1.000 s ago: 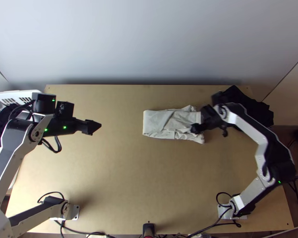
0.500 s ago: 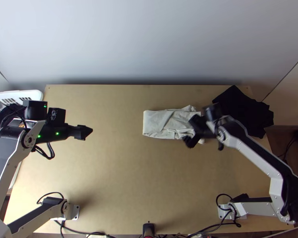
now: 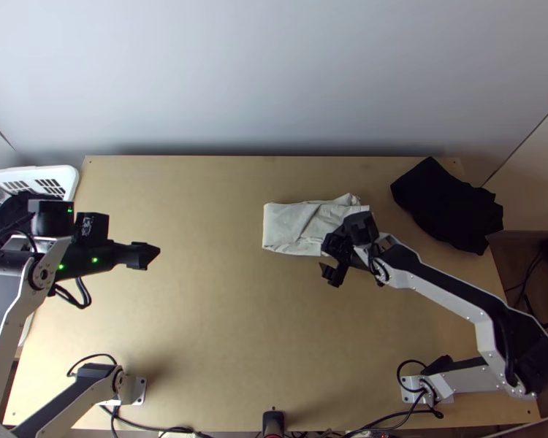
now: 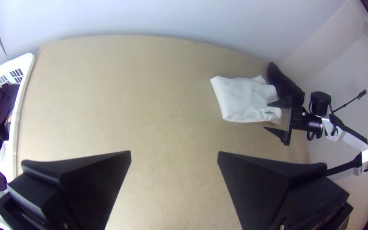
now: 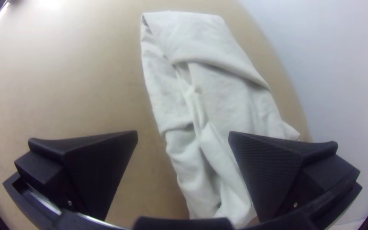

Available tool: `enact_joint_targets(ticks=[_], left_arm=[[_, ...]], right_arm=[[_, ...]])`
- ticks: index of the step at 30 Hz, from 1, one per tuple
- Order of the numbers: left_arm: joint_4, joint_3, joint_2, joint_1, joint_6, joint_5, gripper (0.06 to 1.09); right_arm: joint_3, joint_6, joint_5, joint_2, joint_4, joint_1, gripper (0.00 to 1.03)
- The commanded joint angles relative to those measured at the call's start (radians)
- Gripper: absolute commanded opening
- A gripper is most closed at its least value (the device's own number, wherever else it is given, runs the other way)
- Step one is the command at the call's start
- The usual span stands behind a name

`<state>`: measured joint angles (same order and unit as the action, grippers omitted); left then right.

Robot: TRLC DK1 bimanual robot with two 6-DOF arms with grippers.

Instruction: Fold the t-shirt

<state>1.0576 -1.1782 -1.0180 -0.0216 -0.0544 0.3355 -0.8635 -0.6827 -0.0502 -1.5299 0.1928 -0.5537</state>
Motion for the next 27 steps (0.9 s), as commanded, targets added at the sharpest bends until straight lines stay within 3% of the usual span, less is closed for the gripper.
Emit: enact_joint_targets(ticks=[1,5,13,15,21,27], left_arm=[[0.008,0.026,0.032,0.017,0.002,-0.001,1.04],[0.015,0.029,0.041,0.020,0.002,-0.001,1.04],[0.028,0.028,0.055,0.028,0.005,-0.001,1.04],[0.033,0.028,0.058,0.031,0.005,-0.001,1.04],[0.045,0.029,0.072,0.035,0.005,-0.001,1.04],[0.050,0.025,0.081,0.040,0.010,-0.001,1.04]], right_arm=[[0.041,-0.066,0.059,-0.073,-0.148,0.006,0.99],[0.046,-0.072,0.087,-0.096,-0.263,0.018,0.99],[-0.017,-0.051,0.113,-0.194,-0.248,0.023,0.96],[-0.035,-0.029,0.115,-0.216,-0.225,0.024,0.83],[-0.080,0.035,0.113,-0.237,-0.202,0.051,0.03],[-0.109,0.144,0.113,-0.188,-0.128,0.078,0.03]])
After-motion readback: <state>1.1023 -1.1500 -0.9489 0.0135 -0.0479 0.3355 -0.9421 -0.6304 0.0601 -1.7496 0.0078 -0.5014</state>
